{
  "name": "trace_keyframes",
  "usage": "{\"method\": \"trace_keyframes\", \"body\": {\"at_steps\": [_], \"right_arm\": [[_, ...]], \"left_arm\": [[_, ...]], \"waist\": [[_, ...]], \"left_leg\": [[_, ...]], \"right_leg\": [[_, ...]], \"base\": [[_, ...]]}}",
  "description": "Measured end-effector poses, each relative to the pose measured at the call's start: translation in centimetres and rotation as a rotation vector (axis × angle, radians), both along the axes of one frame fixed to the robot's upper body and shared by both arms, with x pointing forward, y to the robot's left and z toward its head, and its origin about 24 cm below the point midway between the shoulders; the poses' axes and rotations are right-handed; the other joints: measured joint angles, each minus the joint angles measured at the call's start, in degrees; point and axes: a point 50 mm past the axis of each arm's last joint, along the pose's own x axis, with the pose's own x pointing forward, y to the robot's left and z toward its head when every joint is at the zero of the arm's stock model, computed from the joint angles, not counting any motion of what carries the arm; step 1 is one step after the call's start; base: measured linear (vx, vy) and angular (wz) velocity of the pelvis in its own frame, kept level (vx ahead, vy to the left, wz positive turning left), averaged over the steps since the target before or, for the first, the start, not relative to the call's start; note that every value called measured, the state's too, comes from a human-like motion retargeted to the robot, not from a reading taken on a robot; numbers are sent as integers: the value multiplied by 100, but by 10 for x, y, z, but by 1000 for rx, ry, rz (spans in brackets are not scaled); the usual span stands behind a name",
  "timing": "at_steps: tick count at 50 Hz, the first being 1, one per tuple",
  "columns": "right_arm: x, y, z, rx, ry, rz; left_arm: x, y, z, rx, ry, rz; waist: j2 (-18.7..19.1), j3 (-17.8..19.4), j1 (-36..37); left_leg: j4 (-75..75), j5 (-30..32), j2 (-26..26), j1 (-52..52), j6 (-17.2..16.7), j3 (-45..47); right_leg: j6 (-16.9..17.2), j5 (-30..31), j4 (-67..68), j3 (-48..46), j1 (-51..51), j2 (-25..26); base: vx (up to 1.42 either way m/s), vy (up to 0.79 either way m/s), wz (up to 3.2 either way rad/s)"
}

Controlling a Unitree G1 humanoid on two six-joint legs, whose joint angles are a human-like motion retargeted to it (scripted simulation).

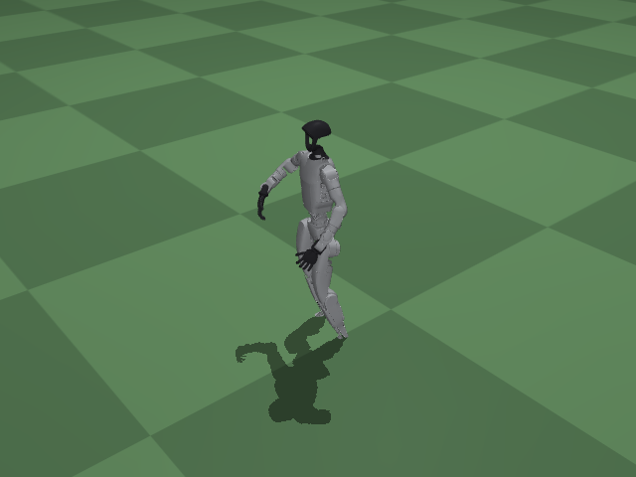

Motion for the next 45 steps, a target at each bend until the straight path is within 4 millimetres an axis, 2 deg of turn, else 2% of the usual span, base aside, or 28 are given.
{"method": "trace_keyframes", "body": {"at_steps": [3, 7, 11, 15, 22, 30, 36, 45], "right_arm": [[8, 29, 32, 241, -71, 5], [13, 57, 94, 470, -208, 77], [8, 72, 151, 555, -361, 175], [-2, 85, 184, 565, -458, 273], [-13, 110, 209, 576, -577, 402], [-14, 130, 237, 552, -742, 541], [-13, 141, 251, 528, -861, 622], [-8, 151, 260, 512, -964, 680]], "left_arm": [[3, -14, 15, -74, -95, -52], [2, -24, 47, -168, -219, -131], [0, -31, 90, -236, -338, -232], [5, -38, 130, -235, -438, -368], [33, -52, 180, -87, -592, -645], [56, -63, 217, 77, -695, -870], [62, -66, 228, 133, -714, -945], [68, -66, 230, 147, -716, -960]], "waist": [[-27, -23, -36], [-100, -127, -93], [-177, -281, -147], [-260, -437, -164], [-390, -603, -82], [-465, -629, 44], [-466, -645, 54], [-389, -659, 36]], "left_leg": [[-24, -4, -29, -5, 12, 35], [-277, 82, -99, 54, 42, 87], [-697, 252, -184, 218, 61, 134], [-1216, 500, -264, 496, 59, 158], [-2277, 1067, -333, 1169, 1, 142], [-2406, 1134, -345, 1454, -38, 129], [-2405, 1132, -349, 1516, -56, 127], [-2405, 1143, -351, 1517, -58, 135]], "right_leg": [[1, -16, 15, 13, -21, -37], [-2, -5, -61, 31, -33, -103], [2, 15, -158, 25, 2, -181], [-15, 18, -225, 5, 96, -256], [-71, 7, -284, -58, 357, -322], [-57, 92, -465, -56, 704, -319], [-35, 219, -699, -50, 887, -303], [-20, 352, -914, -64, 989, -291]], "base": [[5, 5, 5], [8, 4, 11], [8, 3, 18], [5, 2, 22], [1, 0, 21], [0, 0, 0], [0, 0, 0], [0, 0, 0]]}}
